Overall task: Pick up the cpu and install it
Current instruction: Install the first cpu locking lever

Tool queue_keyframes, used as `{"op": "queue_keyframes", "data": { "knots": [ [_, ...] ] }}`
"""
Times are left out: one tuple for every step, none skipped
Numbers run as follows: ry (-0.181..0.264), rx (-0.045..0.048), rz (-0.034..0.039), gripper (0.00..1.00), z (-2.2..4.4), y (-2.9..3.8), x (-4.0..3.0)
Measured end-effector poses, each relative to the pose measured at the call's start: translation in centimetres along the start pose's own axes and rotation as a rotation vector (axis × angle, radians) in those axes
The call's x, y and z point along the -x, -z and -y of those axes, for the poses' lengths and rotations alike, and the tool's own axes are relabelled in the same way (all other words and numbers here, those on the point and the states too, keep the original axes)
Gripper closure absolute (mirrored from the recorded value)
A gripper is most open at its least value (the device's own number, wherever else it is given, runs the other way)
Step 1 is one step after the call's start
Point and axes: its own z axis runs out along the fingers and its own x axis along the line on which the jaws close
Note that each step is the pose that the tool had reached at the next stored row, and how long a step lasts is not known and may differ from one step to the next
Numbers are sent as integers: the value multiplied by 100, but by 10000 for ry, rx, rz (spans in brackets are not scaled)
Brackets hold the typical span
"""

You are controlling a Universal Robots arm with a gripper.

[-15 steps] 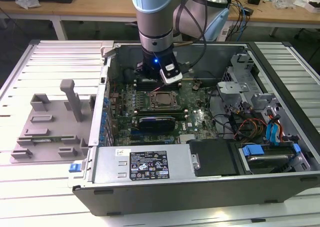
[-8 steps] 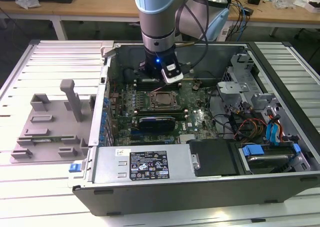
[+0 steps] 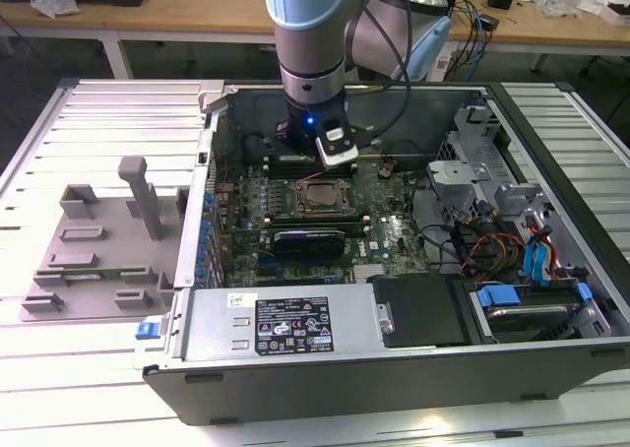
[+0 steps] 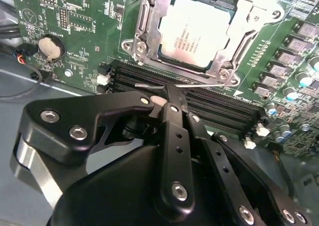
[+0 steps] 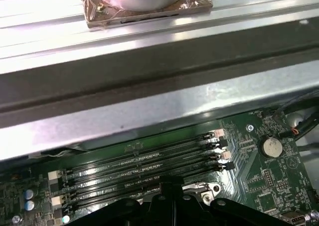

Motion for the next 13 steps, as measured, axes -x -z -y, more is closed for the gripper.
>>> {"op": "queue_keyframes", "data": {
  "knots": [
    [-352, -34, 82, 89, 4, -17, 2],
    [-640, -61, 149, 89, 6, -30, 4],
    [-793, -74, 186, 89, 7, -37, 4],
    [-879, -83, 206, 89, 7, -42, 3],
    [-961, -90, 225, 89, 3, -49, 1],
    [-1023, -94, 240, 89, -1, -55, -1],
    [-1153, -106, 270, 89, -12, -69, -5],
    [-1274, -116, 298, 89, -21, -82, -9],
    [-1396, -126, 328, 89, -29, -96, -13],
    [-1468, -132, 345, 89, -33, -104, -15],
    [-1519, -138, 357, 89, -36, -108, -16],
    [-1583, -146, 374, 89, -39, -114, -18],
    [-1630, -154, 387, 89, -40, -119, -19]
  ]
}}
